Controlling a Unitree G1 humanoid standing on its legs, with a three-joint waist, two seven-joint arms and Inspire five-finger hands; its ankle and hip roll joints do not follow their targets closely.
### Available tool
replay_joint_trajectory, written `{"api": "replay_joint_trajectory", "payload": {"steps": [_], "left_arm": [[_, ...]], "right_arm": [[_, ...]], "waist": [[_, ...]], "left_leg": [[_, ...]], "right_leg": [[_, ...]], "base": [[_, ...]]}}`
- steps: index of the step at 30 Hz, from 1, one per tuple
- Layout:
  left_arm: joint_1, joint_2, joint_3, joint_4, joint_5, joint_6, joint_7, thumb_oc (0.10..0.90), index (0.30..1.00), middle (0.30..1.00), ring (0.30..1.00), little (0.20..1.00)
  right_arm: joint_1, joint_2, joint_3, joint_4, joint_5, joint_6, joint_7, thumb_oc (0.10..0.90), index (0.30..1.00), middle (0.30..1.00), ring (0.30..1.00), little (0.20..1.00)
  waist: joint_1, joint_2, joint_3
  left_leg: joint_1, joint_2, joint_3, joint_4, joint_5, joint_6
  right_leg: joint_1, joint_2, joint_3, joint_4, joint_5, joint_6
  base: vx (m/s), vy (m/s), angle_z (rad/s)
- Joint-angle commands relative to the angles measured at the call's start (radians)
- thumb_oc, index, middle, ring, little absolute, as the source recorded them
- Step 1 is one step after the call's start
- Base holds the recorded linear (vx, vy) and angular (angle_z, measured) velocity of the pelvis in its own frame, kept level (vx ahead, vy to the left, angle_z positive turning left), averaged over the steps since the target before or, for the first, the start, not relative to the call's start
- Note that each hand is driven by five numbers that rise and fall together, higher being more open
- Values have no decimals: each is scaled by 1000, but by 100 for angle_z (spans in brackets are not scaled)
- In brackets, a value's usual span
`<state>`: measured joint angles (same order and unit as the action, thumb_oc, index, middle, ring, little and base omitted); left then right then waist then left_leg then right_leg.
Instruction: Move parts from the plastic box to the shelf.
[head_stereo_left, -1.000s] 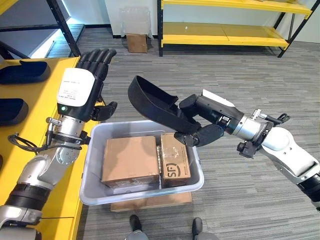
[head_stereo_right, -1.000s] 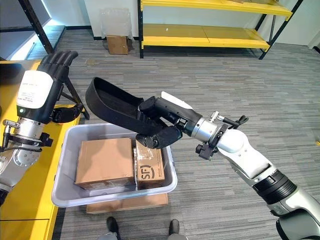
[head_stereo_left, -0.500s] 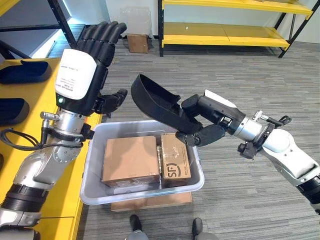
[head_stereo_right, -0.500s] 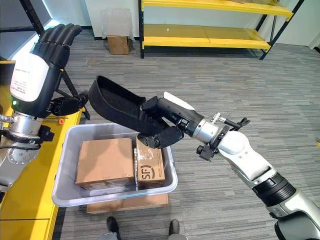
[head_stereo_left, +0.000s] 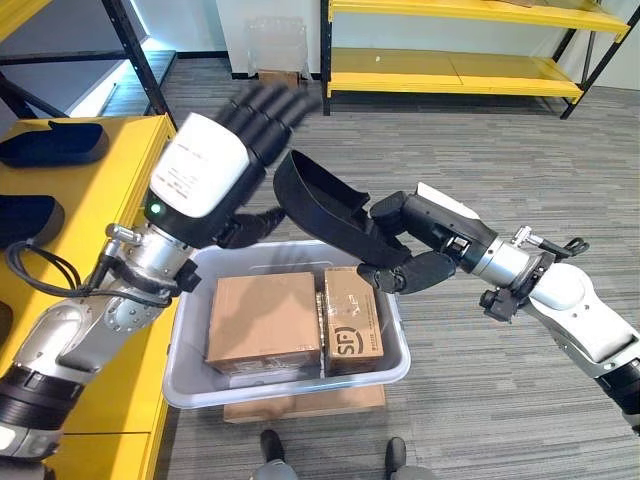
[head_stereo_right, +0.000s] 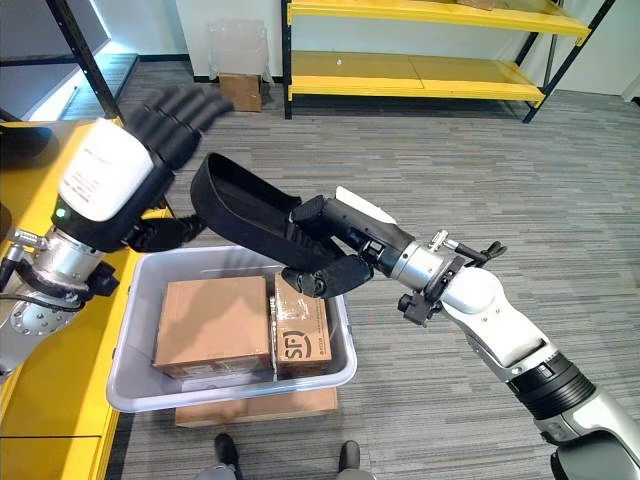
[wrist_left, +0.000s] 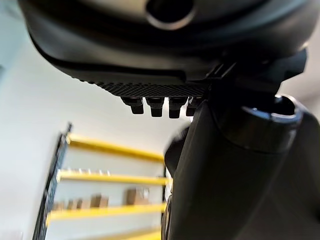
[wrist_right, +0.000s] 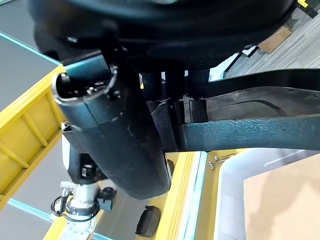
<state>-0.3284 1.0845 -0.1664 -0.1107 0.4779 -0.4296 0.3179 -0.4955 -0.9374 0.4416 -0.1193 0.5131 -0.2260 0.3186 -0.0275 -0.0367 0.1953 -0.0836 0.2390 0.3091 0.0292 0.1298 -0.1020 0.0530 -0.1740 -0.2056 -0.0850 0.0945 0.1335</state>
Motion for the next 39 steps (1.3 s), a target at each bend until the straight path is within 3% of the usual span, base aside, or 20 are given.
{"api": "replay_joint_trajectory", "payload": {"steps": [1, 11, 18, 27, 39], "left_arm": [[-29, 52, 21, -20, -49, -23, 23, 900, 1000, 1000, 1000, 1000], [-12, 97, -13, -98, -76, -54, -15, 900, 1000, 1000, 1000, 1000], [-38, 87, -17, -130, -99, -58, -15, 900, 1000, 1000, 1000, 1000], [-223, 73, -161, -159, -81, -68, -20, 900, 1000, 1000, 1000, 1000], [-337, 129, -337, -104, 9, -75, -36, 900, 1000, 1000, 1000, 1000]], "right_arm": [[-40, 9, -129, -82, 50, -137, -45, 400, 300, 300, 300, 300], [-23, -9, -138, -91, 52, -146, -44, 400, 300, 300, 300, 300], [-13, -11, -141, -96, 53, -147, -44, 400, 300, 300, 300, 300], [-44, -16, -103, -98, 64, -142, -34, 400, 300, 300, 300, 300], [-90, -24, -57, -91, 62, -152, -40, 400, 300, 300, 300, 300]], "waist": [[0, -21, -114], [1, -20, -109], [0, -21, -110], [-13, -23, -116], [-26, -20, -120]], "left_leg": [[-40, 112, -47, 65, 0, -95], [-46, 111, -48, 71, -2, -94], [-50, 111, -53, 74, -1, -95], [-50, 115, -53, 77, -2, -96], [-43, 116, -45, 74, -1, -97]], "right_leg": [[118, -66, -4, 30, -125, 55], [121, -68, -8, 29, -124, 57], [120, -64, -9, 32, -128, 55], [121, -65, -3, 32, -128, 56], [116, -66, 5, 33, -125, 59]], "base": [[0, 0, 0], [0, 0, 0], [0, 0, 0], [0, -1, 2], [0, 0, 0]]}}
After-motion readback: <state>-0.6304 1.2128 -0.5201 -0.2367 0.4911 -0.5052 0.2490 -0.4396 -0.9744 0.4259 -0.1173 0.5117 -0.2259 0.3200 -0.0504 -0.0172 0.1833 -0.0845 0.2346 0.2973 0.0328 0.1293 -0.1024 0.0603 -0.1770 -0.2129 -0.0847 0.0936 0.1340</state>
